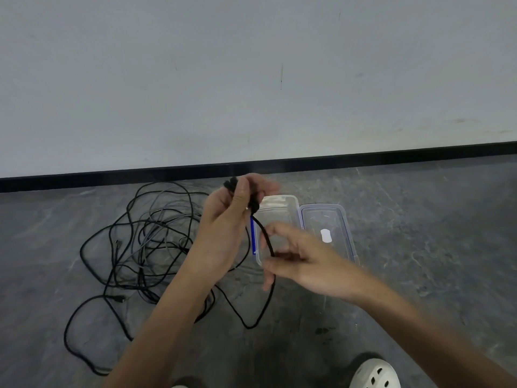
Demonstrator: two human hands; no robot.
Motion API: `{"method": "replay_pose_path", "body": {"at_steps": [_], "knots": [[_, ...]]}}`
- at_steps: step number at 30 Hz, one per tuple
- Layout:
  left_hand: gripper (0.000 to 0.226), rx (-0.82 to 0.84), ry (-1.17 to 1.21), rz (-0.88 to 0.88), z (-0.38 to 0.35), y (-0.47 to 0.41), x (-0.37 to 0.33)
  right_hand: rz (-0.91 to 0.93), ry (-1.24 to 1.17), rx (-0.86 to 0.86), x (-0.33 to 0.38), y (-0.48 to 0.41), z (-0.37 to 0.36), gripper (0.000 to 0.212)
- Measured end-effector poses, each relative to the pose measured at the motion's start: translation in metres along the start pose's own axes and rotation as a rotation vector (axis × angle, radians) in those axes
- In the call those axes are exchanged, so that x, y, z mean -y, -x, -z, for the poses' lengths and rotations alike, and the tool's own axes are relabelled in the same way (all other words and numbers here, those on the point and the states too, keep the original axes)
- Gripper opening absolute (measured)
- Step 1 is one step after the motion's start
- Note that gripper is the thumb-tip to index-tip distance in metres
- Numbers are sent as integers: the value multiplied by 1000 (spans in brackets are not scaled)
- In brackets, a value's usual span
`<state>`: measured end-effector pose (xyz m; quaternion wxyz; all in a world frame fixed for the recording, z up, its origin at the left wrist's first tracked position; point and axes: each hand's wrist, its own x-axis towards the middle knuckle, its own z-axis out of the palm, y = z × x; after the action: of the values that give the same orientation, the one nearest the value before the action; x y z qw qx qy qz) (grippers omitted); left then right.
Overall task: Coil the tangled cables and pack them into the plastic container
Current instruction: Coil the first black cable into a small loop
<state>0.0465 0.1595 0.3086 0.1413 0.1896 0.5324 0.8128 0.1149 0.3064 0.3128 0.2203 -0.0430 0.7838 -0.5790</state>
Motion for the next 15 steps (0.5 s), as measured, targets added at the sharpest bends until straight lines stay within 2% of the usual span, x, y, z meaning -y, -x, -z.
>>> {"method": "replay_pose_path", "body": {"at_steps": [4, 9, 12, 15], "knots": [[31, -61, -316, 9, 2, 1, 4, 42, 24, -73, 2, -1, 1, 14], [29, 113, -660, 118, 4, 0, 4, 142, 100, -193, 9, 3, 8, 26], [41, 212, -702, 218, 0, 4, 1, 154, 115, -191, 10, 5, 13, 19], [46, 230, -671, 301, -3, 7, -5, 161, 145, -198, 7, 9, 19, 16]]}}
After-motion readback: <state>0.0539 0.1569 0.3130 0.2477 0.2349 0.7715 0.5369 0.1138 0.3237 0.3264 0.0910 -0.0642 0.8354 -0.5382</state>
